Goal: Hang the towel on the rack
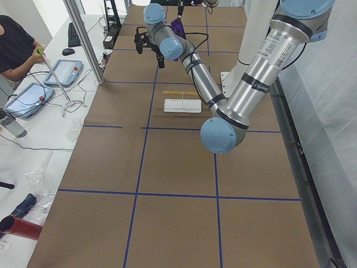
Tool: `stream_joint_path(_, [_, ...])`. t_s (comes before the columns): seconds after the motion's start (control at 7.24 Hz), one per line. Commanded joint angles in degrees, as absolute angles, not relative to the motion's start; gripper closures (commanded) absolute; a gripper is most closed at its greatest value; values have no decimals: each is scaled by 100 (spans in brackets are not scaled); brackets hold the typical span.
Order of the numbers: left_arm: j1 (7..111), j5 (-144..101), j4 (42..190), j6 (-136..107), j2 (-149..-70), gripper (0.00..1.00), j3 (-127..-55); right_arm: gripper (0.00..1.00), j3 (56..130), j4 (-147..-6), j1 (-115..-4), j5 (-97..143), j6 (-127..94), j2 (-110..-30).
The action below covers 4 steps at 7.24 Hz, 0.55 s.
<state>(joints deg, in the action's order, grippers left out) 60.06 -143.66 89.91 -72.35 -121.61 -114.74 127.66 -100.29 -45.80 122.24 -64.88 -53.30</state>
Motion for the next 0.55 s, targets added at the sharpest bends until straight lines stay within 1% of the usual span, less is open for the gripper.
stream_joint_path(0.0, [5285, -14326, 9000, -8388, -12890, 1, -11225, 100, 12744, -10028, -4185, 11946, -6249, -5055])
stream_joint_path(0.14, [5073, -14326, 9009, -8829, -13181, 1, -11076, 100, 12753, -10028, -3949, 11666, -6249, -5002])
stream_joint_path(0.41, [4843, -14326, 9018, -9367, -13979, 1, -10366, 100, 12753, -10028, -3841, 11566, -6249, -4983])
